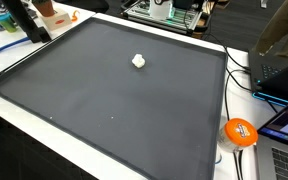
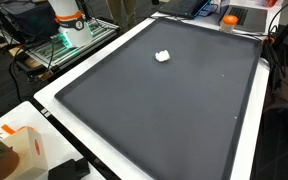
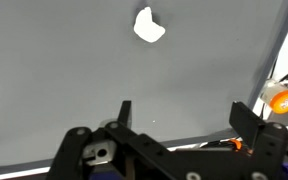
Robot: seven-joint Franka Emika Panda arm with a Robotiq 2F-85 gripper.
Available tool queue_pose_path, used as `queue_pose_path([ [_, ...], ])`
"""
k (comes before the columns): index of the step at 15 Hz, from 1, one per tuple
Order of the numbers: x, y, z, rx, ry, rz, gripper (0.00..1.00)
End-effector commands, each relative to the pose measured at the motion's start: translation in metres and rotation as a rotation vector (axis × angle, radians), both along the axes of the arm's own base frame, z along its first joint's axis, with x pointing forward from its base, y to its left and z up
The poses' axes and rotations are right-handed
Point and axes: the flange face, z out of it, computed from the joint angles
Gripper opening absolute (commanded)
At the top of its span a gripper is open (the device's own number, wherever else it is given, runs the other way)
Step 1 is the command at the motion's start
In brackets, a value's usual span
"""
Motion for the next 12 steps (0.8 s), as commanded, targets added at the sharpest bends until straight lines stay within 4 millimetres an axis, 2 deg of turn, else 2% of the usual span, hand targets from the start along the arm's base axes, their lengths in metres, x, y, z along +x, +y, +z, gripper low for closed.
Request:
queue_pose_path([
  [1, 0.0, 0.001, 0.001, -0.011, 0.0, -0.008, 1.0],
  [2, -0.001, 0.002, 0.002, -0.016, -0.002, -0.009, 1.0],
  [4, 0.004, -0.001, -0.019, 0.065, 0.068, -0.093, 1.0],
  [9, 0.011, -0.009, -0.091, 0.184, 0.184, -0.086, 1.0],
  [12, 0.015, -0.035, -0.132, 0.264, 0.167, -0.045, 1.0],
])
